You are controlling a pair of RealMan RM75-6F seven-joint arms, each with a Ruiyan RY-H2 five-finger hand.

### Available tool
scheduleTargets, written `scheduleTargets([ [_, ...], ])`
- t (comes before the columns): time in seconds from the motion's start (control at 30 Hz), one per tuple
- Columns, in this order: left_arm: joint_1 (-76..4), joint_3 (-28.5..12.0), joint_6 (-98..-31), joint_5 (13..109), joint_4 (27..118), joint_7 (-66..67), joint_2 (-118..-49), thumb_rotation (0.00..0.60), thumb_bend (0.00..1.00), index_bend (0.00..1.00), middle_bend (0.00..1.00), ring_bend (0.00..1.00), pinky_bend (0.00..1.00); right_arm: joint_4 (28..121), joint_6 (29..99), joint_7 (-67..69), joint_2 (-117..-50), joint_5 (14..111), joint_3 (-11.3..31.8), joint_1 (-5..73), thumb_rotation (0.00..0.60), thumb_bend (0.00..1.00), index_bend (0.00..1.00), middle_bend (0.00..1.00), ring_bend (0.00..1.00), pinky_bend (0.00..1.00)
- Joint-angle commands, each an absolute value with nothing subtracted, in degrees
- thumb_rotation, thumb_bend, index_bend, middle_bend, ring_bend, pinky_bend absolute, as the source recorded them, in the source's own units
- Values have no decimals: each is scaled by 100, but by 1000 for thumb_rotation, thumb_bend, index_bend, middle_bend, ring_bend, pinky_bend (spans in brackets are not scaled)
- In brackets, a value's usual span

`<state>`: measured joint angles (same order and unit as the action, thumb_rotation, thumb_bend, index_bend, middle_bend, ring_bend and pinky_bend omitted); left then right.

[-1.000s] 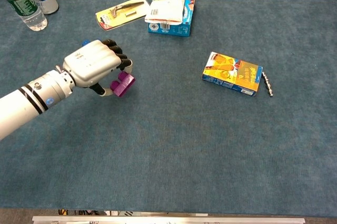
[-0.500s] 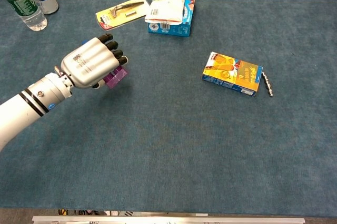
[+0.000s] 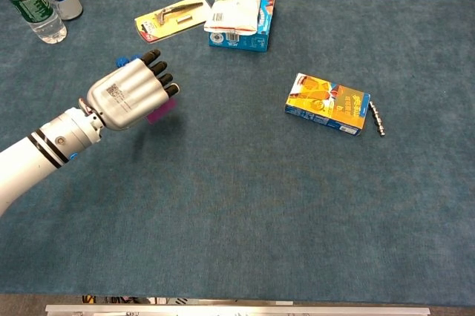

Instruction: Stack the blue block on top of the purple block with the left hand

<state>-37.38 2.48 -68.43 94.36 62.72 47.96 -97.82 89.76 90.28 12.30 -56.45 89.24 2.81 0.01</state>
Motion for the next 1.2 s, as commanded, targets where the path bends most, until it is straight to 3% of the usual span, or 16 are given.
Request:
scheduleTargets([
  [0.03, -3657, 237, -6889, 9471, 6184, 5184, -9898, 600, 171, 443, 413, 272, 201, 8973, 9021, 1234, -5647, 8922, 279, 2, 600, 280, 505, 527, 451, 481],
  [0.6, -3469, 222, -6873, 9490, 6211, 5936, -10107, 600, 171, 391, 407, 270, 201, 8959, 9048, 1267, -5636, 8914, 285, -18, 600, 279, 506, 530, 454, 481],
  [1.2, -3175, 96, -6755, 9094, 7230, 6610, -9865, 600, 171, 193, 375, 266, 201, 8939, 9063, 1274, -5648, 8916, 292, -24, 600, 280, 506, 531, 455, 481],
])
